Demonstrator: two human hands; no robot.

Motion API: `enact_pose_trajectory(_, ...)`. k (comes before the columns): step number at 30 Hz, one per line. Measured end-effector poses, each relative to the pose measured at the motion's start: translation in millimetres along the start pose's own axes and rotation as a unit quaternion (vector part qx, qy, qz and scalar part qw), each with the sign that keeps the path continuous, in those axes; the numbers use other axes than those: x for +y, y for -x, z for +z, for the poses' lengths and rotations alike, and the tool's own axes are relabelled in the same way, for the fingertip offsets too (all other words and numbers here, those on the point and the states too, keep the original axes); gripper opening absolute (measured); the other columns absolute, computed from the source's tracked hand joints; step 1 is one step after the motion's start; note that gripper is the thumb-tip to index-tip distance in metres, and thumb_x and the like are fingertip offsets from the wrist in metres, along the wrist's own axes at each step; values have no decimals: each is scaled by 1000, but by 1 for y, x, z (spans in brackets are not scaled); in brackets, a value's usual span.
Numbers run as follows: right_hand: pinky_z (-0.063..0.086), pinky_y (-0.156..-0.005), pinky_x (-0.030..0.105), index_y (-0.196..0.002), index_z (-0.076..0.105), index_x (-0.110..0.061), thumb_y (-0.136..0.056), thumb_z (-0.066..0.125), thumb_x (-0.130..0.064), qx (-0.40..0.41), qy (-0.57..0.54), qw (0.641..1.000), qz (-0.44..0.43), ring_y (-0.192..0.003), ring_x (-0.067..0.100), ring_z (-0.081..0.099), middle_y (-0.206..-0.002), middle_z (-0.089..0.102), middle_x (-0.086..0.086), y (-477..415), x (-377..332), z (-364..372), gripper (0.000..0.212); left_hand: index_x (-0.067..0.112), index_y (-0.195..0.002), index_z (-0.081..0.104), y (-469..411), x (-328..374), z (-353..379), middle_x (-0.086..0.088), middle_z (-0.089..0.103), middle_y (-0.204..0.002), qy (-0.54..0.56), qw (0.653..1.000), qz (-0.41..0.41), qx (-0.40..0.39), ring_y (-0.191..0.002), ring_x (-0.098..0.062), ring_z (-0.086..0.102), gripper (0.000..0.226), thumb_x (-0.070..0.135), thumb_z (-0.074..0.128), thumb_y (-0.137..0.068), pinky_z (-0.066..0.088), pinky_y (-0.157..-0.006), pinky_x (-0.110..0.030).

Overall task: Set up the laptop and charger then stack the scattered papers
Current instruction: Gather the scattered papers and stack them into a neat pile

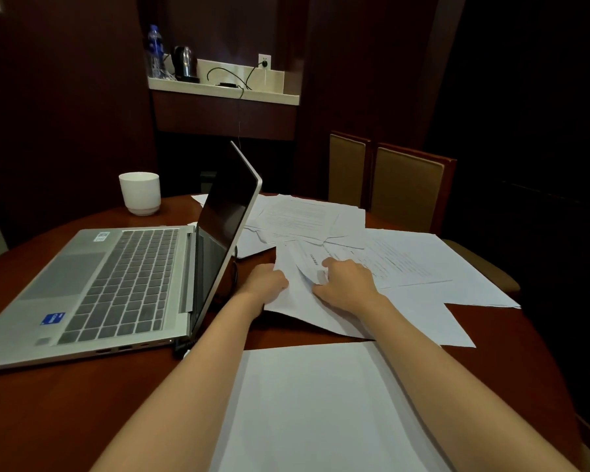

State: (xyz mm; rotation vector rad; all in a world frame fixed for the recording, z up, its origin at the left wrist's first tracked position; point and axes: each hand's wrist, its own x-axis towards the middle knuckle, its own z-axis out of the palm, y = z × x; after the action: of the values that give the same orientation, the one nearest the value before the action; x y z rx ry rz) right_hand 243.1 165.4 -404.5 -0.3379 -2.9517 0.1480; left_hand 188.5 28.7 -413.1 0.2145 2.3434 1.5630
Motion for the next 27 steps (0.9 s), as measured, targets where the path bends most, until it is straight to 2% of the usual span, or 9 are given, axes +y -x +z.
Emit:
enact_pose_trajectory(4,43,-91,32,-136,45,-21,-86,53,-51,-4,-51,998,24,-115,22,53,-127,58,1,-2,2,4,59,1,-103,57,0,0,-5,-20,56,-108,99,994,-22,-46,-95,-31,54,25,-10,40,-87,45,-81,-33)
enact_pose_trajectory(6,42,-92,33,-138,42,-22,-86,52,-54,-7,-49,998,35,-117,22,52,-130,56,1,1,1,6,62,1,-95,57,7,-1,-6,-19,61,-99,191,976,-34,-95,-85,-33,58,28,-10,33,-85,54,-66,-27)
enact_pose_trajectory(8,42,-89,32,-135,43,-19,-88,51,-51,4,-24,999,32,-114,22,53,-126,58,3,2,0,7,58,1,-91,58,13,-1,-4,-15,62,-87,233,963,-39,-131,-75,-29,58,32,-9,29,-83,50,-49,-21)
enact_pose_trajectory(14,37,-69,29,-105,60,-8,-95,40,-11,65,30,997,-3,-96,30,59,-106,65,11,1,5,10,23,5,-92,56,12,0,2,-12,61,-87,278,952,-49,-123,-79,-24,60,23,-2,34,-89,54,-64,-30)
enact_pose_trajectory(19,45,-73,30,-104,59,-9,-93,44,-17,134,-22,991,-15,-83,24,58,-94,65,8,9,-2,-14,20,3,-95,54,9,-1,2,-15,59,-90,236,965,-56,-104,-78,-27,59,18,1,36,-94,48,-73,-34)
enact_pose_trajectory(21,45,-68,29,-95,59,-9,-88,50,-16,105,-53,991,-65,-77,22,55,-80,61,5,15,-10,-26,13,7,-103,55,6,-1,2,-13,60,-91,277,954,-40,-109,-79,-24,59,22,10,35,-98,48,-74,-33)
enact_pose_trajectory(24,40,-53,25,-77,54,-11,-82,58,-11,-32,-180,978,-104,-61,16,49,-63,47,1,20,-23,-37,7,15,-106,61,3,-2,-1,-9,66,-96,342,927,-26,-155,-87,-22,62,36,35,32,-101,50,-76,-32)
enact_pose_trajectory(25,39,-50,23,-74,52,-13,-81,60,-12,-81,-210,968,-114,-58,15,48,-62,47,0,21,-26,-38,11,15,-106,61,3,-2,-2,-8,68,-93,327,932,-27,-154,-85,-20,63,36,37,33,-100,54,-72,-31)
enact_pose_trajectory(27,47,-51,23,-87,60,-15,-84,63,-24,-174,-242,947,-123,-59,16,57,-70,59,4,22,-29,-40,10,4,-99,60,6,-1,-3,-9,66,-76,245,957,-27,-151,-65,-13,65,27,19,38,-100,53,-51,-20)
